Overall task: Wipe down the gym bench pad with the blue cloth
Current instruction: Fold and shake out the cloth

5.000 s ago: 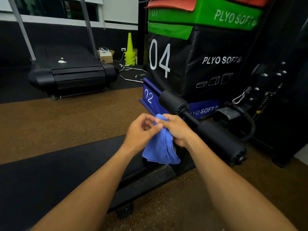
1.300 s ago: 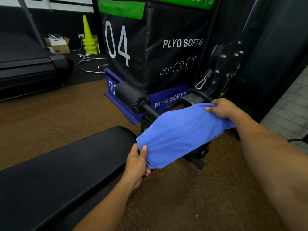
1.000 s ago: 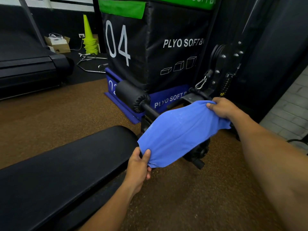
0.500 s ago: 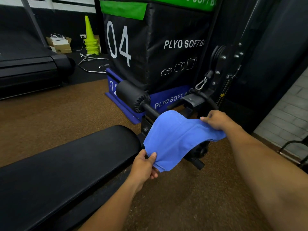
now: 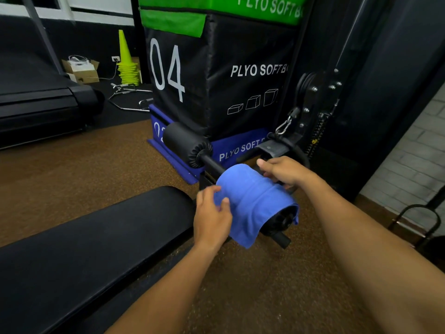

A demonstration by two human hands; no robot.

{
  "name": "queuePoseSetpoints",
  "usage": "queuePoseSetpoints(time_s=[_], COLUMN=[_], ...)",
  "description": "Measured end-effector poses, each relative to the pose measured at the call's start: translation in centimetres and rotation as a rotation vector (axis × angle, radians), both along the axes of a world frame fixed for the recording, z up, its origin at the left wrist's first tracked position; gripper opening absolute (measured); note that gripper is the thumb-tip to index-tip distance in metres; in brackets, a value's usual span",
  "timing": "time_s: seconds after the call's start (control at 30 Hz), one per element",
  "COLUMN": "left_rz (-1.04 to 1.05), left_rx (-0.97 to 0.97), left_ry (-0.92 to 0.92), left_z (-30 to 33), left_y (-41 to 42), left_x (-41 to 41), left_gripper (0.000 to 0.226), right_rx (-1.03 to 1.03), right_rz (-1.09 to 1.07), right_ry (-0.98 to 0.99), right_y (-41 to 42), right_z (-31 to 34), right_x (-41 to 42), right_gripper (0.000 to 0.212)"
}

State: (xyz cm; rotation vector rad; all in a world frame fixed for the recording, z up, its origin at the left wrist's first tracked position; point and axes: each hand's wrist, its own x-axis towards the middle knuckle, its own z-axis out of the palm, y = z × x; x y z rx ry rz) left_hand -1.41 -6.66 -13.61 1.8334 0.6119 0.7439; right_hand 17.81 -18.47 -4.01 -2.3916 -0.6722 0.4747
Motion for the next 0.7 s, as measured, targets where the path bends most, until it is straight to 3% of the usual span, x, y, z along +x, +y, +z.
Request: queuePoseSetpoints(time_s=[0.13, 0.23, 0.3, 0.4, 0.5, 0.6, 0.7], left_rz=[-0.169, -0.226, -0.283, -0.491, -0.663, -0.672, -0.676], left_rx=[0.284, 0.372, 0.476, 0.627, 0.633, 0.616, 0.620], left_ry=[-0.095, -0.058, -0.028, 0.091, 0.304, 0.334, 0.379], left_z=[1.8, 3.1, 3.7, 4.1, 3.6, 3.2, 3.6], left_y=[0.6, 1.9, 3.0, 4.5, 5.4, 6.0, 6.1], left_x=[2.4, 4.0, 5.1, 6.6, 7.5, 8.0, 7.7], left_gripper=[0.028, 0.027, 0.038, 0.046, 0.047, 0.049, 0.049], right_rx=[-0.014, -0.123, -0.226, -0.339, -0.337, -0.390, -0.432], right_rz=[0.099, 0.099, 0.108, 0.095, 0.033, -0.030, -0.049], right_ry=[-0.072, -0.123, -0.130, -0.091, -0.045, -0.044, -0.118], right_y=[1.5, 1.5, 1.0, 0.1, -0.6, -1.5, -1.3], right_z=[0.2, 0.1, 0.1, -0.3, -0.5, -0.5, -0.6], right_x=[-2.4, -3.3, -3.6, -4.1, -5.3, -6.0, -7.0], right_gripper=[0.047, 0.065, 0.074, 0.104, 0.113, 0.114, 0.102])
